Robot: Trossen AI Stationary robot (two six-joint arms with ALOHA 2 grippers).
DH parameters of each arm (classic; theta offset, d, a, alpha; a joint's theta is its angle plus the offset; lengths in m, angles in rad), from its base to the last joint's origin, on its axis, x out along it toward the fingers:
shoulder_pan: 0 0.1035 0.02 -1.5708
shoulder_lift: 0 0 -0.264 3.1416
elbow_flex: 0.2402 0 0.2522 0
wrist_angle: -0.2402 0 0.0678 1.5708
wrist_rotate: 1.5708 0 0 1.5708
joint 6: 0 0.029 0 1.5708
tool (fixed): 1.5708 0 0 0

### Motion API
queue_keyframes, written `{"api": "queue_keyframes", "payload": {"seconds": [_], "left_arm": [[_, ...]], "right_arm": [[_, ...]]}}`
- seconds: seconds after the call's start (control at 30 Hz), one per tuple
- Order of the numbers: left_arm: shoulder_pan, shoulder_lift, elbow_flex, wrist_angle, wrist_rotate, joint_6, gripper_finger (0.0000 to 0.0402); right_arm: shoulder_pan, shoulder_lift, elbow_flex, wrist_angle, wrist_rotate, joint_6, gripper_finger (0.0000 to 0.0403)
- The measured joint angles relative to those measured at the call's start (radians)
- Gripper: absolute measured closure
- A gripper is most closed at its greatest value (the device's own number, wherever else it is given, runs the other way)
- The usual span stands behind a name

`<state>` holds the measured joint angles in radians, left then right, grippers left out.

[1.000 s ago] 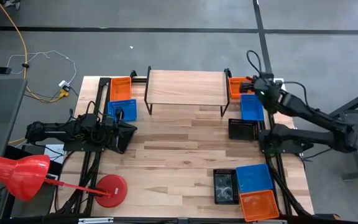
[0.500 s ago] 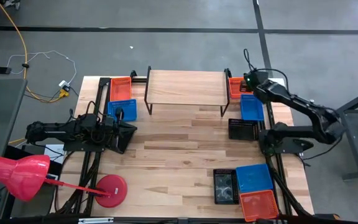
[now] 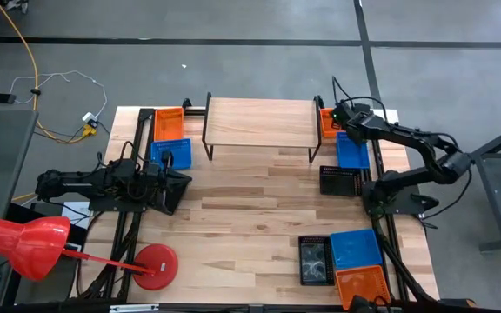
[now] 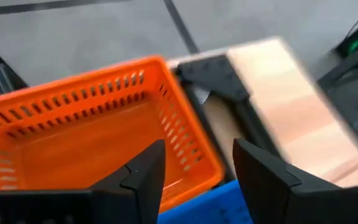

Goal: Stack baskets on shelf by color
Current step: Put the top right orange basket on the shelf

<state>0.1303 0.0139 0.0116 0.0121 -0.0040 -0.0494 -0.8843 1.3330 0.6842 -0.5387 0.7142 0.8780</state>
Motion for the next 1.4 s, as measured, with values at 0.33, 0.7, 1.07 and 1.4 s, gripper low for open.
{"api": "queue_keyframes", "payload": {"seconds": [0.33,0.7,1.07,1.4], "left_arm": [[0.000,0.000,0.000,0.000,-0.004,0.000,0.0401],[0.000,0.000,0.000,0.000,-0.004,0.000,0.0401],[0.000,0.000,0.000,0.000,-0.004,0.000,0.0401],[0.000,0.000,0.000,0.000,-0.004,0.000,0.0401]], "right_arm": [[0.001,0.041,0.000,0.056,0.008,0.118,0.0233],[0.017,0.109,0.000,-0.004,0.065,0.442,0.0234],[0.036,0.108,0.000,-0.022,0.177,0.423,0.0234],[-0.006,0.108,0.000,-0.045,0.135,0.362,0.0234]]}}
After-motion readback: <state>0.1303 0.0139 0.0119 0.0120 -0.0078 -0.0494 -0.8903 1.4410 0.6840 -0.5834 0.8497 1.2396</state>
